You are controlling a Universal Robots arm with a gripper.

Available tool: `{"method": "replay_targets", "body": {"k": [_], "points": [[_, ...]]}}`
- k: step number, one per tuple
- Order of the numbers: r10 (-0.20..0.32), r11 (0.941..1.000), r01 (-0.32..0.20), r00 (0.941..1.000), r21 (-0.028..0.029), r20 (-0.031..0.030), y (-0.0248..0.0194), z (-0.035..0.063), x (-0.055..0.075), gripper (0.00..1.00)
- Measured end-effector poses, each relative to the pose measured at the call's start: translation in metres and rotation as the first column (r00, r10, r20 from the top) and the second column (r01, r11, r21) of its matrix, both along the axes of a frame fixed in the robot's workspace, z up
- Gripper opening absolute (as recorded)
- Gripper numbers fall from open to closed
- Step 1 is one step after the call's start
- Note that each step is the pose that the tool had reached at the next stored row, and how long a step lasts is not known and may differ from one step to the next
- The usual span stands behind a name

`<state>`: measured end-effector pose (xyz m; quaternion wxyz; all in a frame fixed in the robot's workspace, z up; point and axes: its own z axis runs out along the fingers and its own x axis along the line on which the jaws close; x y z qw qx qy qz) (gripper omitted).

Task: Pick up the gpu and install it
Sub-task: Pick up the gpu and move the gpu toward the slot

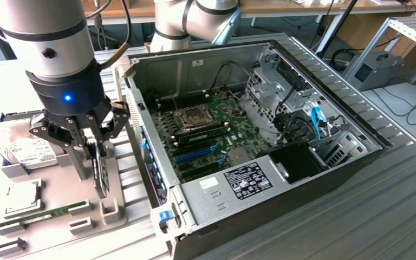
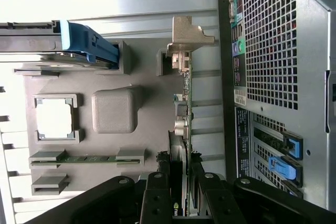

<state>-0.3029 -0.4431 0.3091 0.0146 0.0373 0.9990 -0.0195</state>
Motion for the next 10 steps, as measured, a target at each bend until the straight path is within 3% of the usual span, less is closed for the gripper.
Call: {"method": "replay_targets", "body": {"k": [10], "points": [[0.000,1.0000,0.000,1.0000,0.0000,-0.0001,0.0000,0.0024,0.0000,0.26]]}}
